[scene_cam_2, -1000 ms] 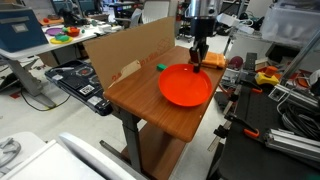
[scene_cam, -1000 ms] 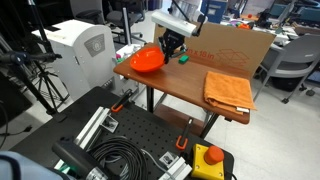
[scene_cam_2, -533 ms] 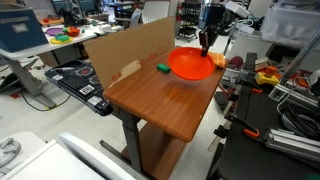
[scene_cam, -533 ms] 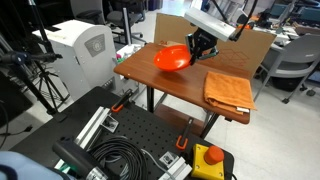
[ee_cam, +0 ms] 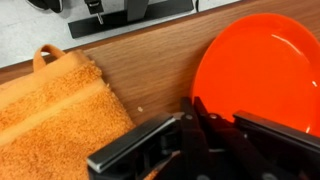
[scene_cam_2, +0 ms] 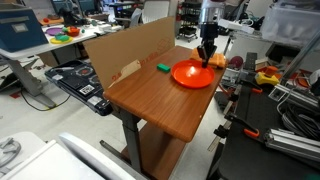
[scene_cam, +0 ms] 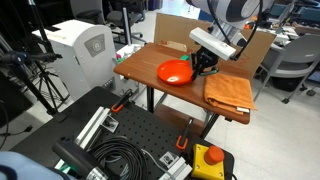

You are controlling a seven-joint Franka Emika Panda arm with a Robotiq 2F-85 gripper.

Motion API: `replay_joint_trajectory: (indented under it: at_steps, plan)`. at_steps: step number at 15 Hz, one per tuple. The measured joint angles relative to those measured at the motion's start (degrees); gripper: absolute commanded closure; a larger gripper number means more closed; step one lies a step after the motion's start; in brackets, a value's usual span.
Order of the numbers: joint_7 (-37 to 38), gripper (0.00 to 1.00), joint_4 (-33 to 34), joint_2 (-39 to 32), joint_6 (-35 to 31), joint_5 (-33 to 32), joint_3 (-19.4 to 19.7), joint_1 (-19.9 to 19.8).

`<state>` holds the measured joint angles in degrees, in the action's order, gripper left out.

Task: Move the orange plate to the right

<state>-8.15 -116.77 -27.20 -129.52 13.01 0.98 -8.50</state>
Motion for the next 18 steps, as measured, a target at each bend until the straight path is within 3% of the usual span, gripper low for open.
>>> replay_joint_trajectory:
  at_steps: [2,3,11,14,18]
  plan:
    - [1.1,0.99,1.3,-2.1,0.7,-0.8,0.0,0.4]
    - [1.5,0.76,1.9,-2.8,1.2,-0.9,0.0,0.5]
    - [1.7,0.21,3.9,-2.8,4.1,-0.9,0.3,-0.1]
    - [-1.3,0.00,2.9,0.0,6.1,-0.4,-0.2,-0.1]
    - [-7.5,0.00,-3.1,11.2,6.3,1.8,-1.0,-0.3]
